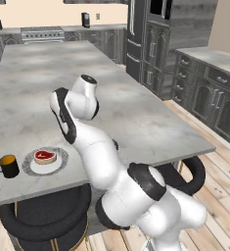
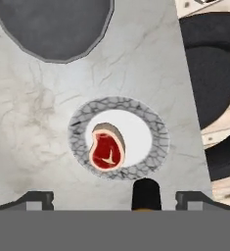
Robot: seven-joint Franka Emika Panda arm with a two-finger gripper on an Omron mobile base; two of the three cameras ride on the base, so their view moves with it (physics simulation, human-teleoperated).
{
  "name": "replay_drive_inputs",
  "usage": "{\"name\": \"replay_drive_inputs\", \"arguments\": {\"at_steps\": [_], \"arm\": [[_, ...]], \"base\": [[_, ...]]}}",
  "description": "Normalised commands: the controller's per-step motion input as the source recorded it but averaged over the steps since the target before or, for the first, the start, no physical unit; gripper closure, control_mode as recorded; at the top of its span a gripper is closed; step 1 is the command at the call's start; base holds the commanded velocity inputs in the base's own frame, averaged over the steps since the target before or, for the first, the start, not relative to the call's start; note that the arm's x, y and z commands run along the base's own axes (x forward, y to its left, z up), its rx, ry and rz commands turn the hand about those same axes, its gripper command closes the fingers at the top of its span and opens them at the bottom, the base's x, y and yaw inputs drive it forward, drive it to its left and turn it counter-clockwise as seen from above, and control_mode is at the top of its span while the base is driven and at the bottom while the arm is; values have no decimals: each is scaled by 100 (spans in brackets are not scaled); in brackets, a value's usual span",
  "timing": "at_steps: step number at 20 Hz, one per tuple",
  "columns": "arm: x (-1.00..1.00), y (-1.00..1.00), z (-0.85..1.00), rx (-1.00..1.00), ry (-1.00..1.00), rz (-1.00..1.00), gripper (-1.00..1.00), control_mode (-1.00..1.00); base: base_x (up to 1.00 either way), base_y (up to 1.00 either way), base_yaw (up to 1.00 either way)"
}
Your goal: Pick up the pan with the steak in it and place it on the dining table. Then place the steak on the plate.
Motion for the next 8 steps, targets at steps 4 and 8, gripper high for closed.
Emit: {"name": "replay_drive_inputs", "arguments": {"at_steps": [4, 8], "arm": [[-76, -17, -3, 9, -20, -2, -100, -100], [-100, -7, 1, 11, -34, 0, -100, -100]], "base": [[0, 0, 0], [0, 0, 0]]}}
